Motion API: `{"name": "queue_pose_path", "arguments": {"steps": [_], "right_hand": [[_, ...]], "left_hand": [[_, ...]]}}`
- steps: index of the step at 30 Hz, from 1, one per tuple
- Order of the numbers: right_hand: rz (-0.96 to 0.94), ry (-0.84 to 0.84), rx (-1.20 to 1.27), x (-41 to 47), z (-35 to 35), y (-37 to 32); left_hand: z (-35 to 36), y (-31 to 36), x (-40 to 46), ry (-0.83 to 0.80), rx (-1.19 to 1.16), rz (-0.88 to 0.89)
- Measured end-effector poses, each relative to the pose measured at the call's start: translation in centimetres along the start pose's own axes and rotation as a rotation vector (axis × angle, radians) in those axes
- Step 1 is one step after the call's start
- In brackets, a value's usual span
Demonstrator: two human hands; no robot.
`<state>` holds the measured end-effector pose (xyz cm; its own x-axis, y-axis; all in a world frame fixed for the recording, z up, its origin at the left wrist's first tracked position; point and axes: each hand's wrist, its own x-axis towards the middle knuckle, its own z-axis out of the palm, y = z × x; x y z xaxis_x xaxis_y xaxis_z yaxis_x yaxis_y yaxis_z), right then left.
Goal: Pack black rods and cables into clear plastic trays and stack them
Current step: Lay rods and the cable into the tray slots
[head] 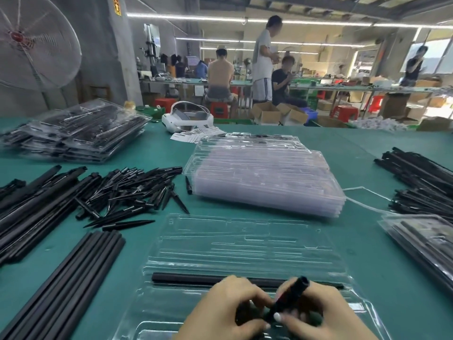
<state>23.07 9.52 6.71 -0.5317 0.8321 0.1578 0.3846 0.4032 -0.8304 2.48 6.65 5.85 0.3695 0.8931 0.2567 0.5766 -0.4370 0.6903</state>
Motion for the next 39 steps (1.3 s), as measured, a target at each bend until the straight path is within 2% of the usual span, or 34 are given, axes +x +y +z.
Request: {"name": "queue_pose_path", "arguments": {"steps": [4, 7, 9, 12, 17, 21, 25, 33, 39], "right_hand": [[-0.015, -0.008, 0.003, 0.1, 0.4, 0.3], [-0.037, -0.094, 0.001, 0.1, -0.7, -0.2], [-0.010, -0.147, 0.038, 0.0, -2.3, -0.3], [0.010, -0.087, 0.024, -0.1, -4.6, 0.2], [-0.048, -0.207, -0.092, -0.2, -4.8, 0.7], [-0.099, -0.204, -0.153, -0.1, -4.6, 0.7], [-0.142, -0.163, -0.221, 0.0, -4.5, 1.0], [-0.140, -0.201, -0.295, -0.3, -5.0, 1.2], [-0.146, -0.157, -0.317, 0.0, -4.4, 1.8]], "left_hand": [[0.5, -0.2, 0.0, -0.031, 0.210, 0.055], [0.4, -0.3, -0.1, -0.007, 0.433, 0.110], [0.4, 0.0, 0.0, 0.017, 0.430, 0.122], [0.7, 0.2, -0.5, 0.046, 0.268, 0.082], [0.7, -0.1, -0.5, 0.020, 0.289, 0.065], [0.4, 0.2, -0.4, 0.016, 0.307, 0.108], [0.0, 0.6, -0.5, -0.009, 0.530, 0.125], [0.4, 0.5, -0.4, 0.025, 0.582, 0.263], [1.3, 0.5, -0.2, -0.021, 0.716, 0.283]]}}
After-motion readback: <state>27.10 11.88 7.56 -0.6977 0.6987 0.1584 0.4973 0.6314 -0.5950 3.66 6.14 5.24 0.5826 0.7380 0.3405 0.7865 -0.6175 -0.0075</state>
